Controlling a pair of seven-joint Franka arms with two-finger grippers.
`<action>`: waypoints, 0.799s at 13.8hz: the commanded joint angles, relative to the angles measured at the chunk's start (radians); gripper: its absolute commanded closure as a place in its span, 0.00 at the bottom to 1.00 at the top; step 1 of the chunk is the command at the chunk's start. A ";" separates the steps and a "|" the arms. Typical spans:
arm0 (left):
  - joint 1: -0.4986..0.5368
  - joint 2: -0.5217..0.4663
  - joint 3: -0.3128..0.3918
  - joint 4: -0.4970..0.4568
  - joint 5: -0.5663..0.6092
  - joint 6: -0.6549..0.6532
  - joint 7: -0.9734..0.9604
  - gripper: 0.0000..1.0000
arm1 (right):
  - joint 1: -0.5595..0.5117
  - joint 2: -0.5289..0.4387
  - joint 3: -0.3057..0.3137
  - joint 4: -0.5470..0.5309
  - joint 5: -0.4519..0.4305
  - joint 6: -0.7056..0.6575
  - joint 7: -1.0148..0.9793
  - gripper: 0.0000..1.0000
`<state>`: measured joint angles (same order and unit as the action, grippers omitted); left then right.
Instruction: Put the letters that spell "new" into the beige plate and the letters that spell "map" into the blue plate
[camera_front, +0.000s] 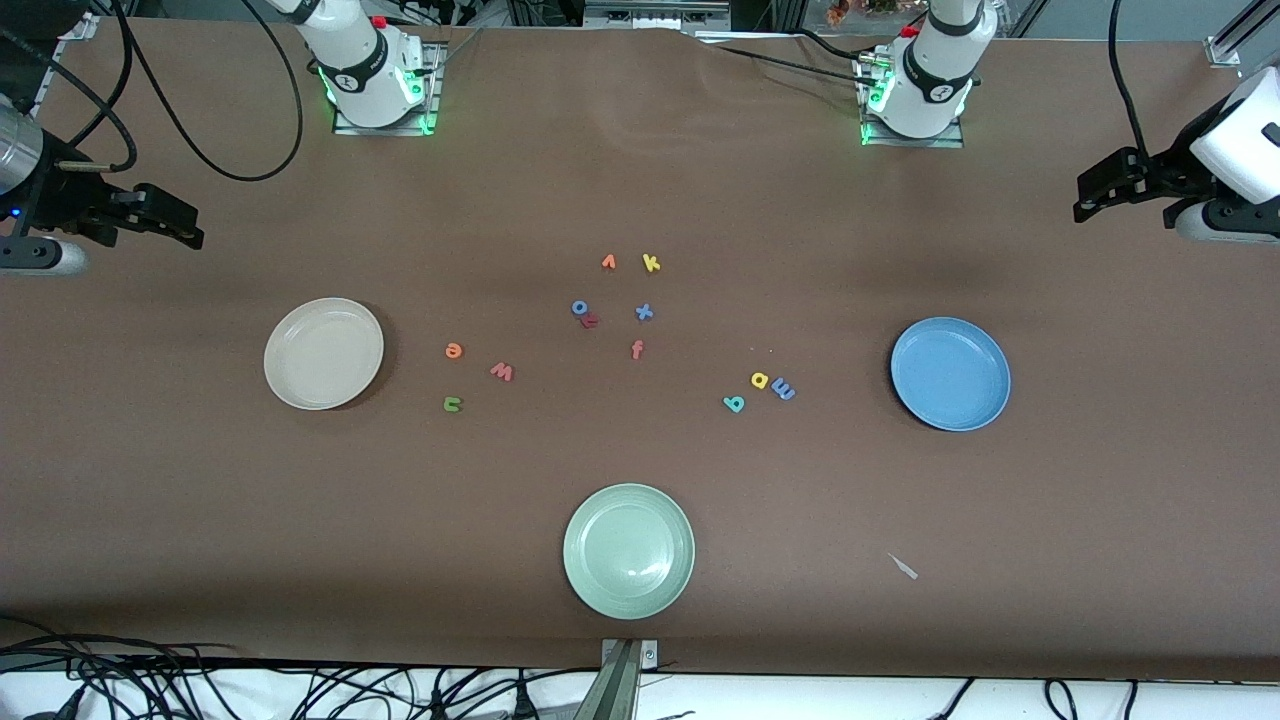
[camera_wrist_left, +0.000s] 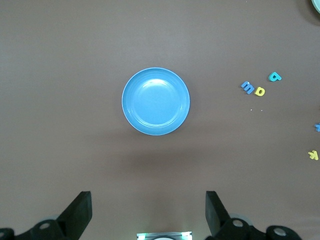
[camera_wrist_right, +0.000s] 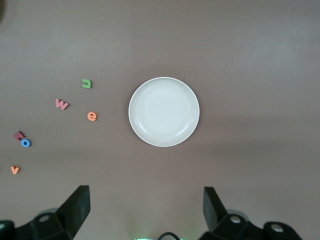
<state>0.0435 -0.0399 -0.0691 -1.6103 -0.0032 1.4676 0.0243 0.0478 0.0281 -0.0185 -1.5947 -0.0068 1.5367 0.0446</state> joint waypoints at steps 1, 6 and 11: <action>0.007 0.012 -0.001 0.032 -0.020 -0.027 -0.006 0.00 | -0.006 -0.022 0.003 -0.016 0.001 -0.006 -0.014 0.00; 0.007 0.012 -0.001 0.032 -0.020 -0.027 -0.006 0.00 | -0.005 -0.020 0.003 -0.010 -0.004 -0.006 -0.014 0.00; 0.007 0.012 -0.001 0.032 -0.020 -0.027 -0.006 0.00 | -0.005 -0.022 0.009 -0.008 -0.012 -0.006 -0.015 0.00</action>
<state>0.0436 -0.0399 -0.0691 -1.6103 -0.0032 1.4666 0.0243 0.0478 0.0277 -0.0176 -1.5947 -0.0071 1.5368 0.0426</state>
